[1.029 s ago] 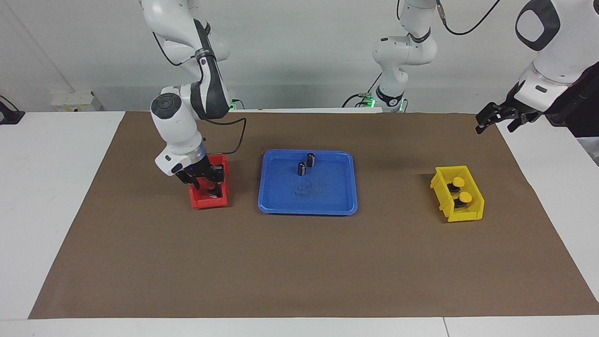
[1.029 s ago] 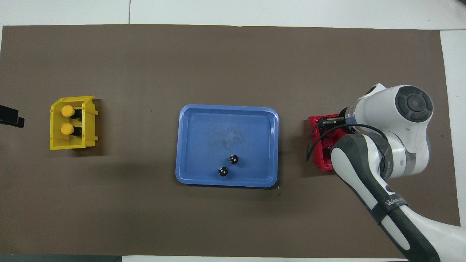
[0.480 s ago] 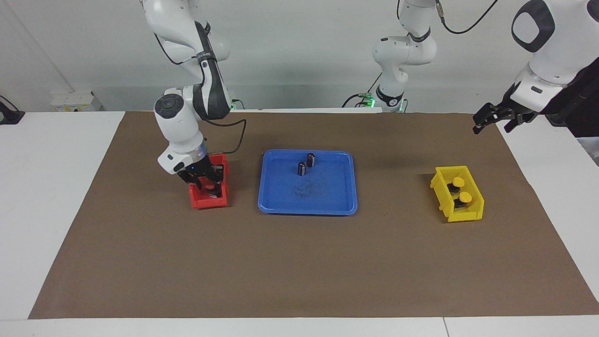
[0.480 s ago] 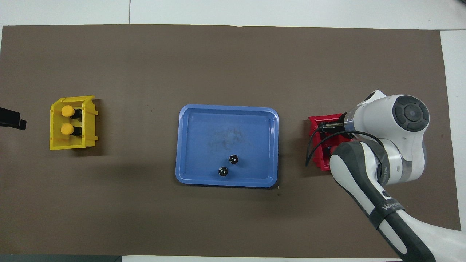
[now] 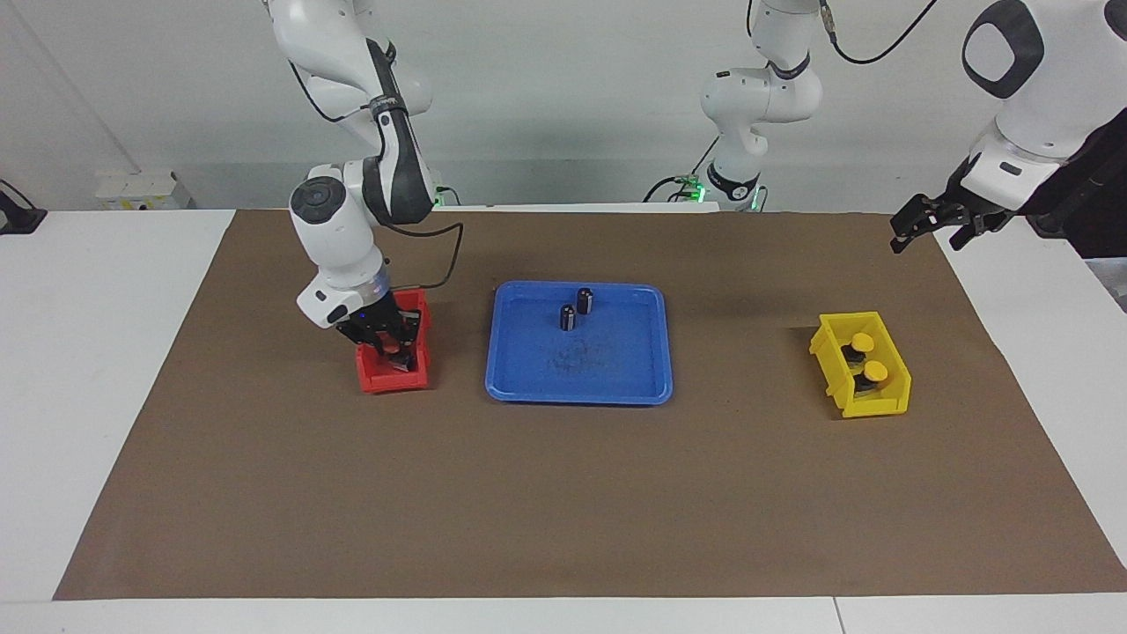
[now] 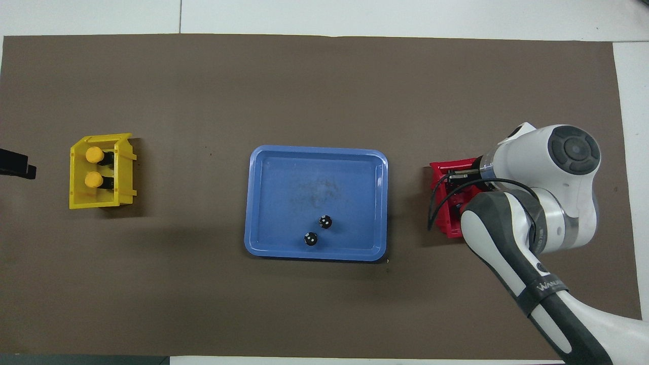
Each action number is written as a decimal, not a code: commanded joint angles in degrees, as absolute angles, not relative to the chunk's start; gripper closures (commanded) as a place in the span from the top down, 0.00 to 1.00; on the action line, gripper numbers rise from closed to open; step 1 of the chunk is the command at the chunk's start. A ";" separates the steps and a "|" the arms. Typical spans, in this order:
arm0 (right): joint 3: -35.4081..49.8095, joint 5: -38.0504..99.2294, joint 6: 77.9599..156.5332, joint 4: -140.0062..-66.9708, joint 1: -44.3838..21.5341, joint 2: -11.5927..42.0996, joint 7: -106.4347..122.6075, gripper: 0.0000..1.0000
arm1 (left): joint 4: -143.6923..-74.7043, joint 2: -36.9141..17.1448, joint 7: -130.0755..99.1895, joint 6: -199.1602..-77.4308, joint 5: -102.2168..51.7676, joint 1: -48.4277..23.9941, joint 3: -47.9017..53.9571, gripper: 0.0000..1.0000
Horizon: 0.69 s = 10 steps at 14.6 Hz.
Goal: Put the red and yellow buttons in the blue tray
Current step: 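Grasp a red button in the red holder with the right gripper, then carry the red button to the tray while the left gripper reaches yellow holder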
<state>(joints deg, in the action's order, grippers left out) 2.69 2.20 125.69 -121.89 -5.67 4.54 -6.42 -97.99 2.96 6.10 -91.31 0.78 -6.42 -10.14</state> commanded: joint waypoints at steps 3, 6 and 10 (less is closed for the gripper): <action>3.08 2.55 108.65 -101.02 -7.19 10.62 -7.80 0.20 | -102.55 5.97 5.71 -94.12 2.20 -5.80 -10.02 1.00; 3.25 3.33 109.93 -95.72 -13.68 13.61 -20.08 0.18 | -105.19 7.03 5.98 -96.84 2.20 -5.19 -10.02 1.00; 2.99 0.81 113.29 -88.02 -26.16 22.38 -36.53 0.16 | -109.24 8.70 5.98 -102.82 2.29 -3.96 -9.93 1.00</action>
